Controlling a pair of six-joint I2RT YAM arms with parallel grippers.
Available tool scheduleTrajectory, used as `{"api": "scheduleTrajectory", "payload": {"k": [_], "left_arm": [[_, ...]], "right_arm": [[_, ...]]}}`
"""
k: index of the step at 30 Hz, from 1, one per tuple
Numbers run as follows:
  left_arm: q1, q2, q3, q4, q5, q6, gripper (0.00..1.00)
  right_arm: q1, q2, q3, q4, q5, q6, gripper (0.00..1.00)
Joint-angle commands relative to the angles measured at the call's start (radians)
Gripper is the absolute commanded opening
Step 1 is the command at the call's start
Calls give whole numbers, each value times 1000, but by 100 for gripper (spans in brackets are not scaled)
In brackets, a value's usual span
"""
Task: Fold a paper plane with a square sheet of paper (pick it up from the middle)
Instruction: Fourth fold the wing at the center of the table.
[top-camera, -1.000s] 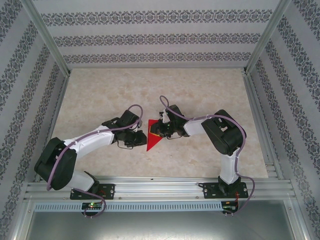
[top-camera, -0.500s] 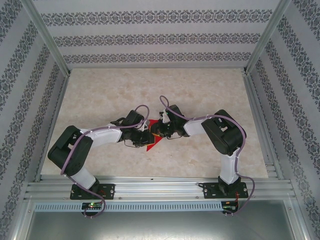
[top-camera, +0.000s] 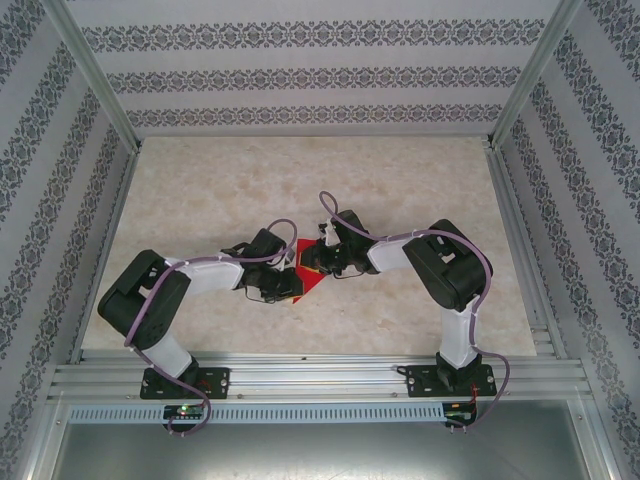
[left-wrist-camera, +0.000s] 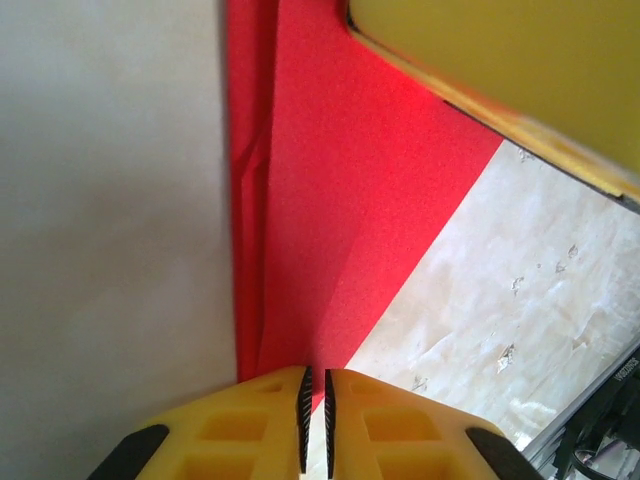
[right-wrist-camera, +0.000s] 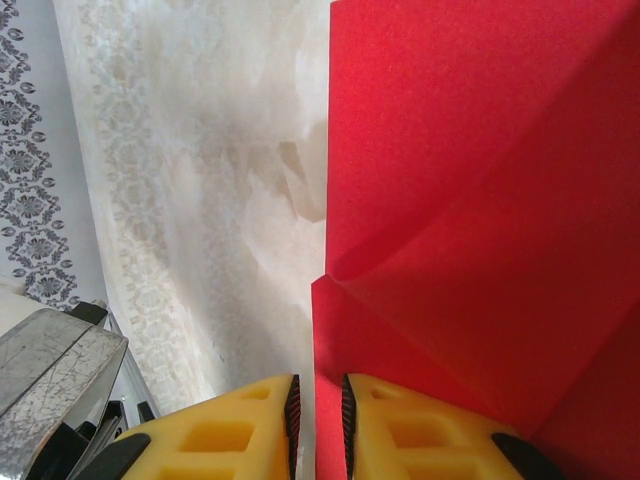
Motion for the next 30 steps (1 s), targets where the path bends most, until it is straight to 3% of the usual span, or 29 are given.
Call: {"api": "scheduleTrajectory", "payload": {"k": [1, 5, 10, 19, 25, 30], "left_arm": [[-11, -18, -40, -138, -18, 32, 16], [-11, -48, -47, -188, -50, 34, 15], [-14, -75, -49, -213, -16, 46, 15], [-14, -229, 6, -224, -75, 35, 15], [-16, -108, 55, -80, 42, 16, 18], [-28, -31, 78, 6, 77, 2, 20]], "right_arm": [[-4, 50, -44, -100, 71, -17, 21], [-5, 52, -46, -102, 76, -20, 21], [-5, 53, -46, -105, 77, -17, 22], [-1, 50, -47, -102, 77, -14, 22], [-2, 53, -50, -100, 80, -13, 22], [-1, 54, -52, -100, 80, -13, 22]]}}
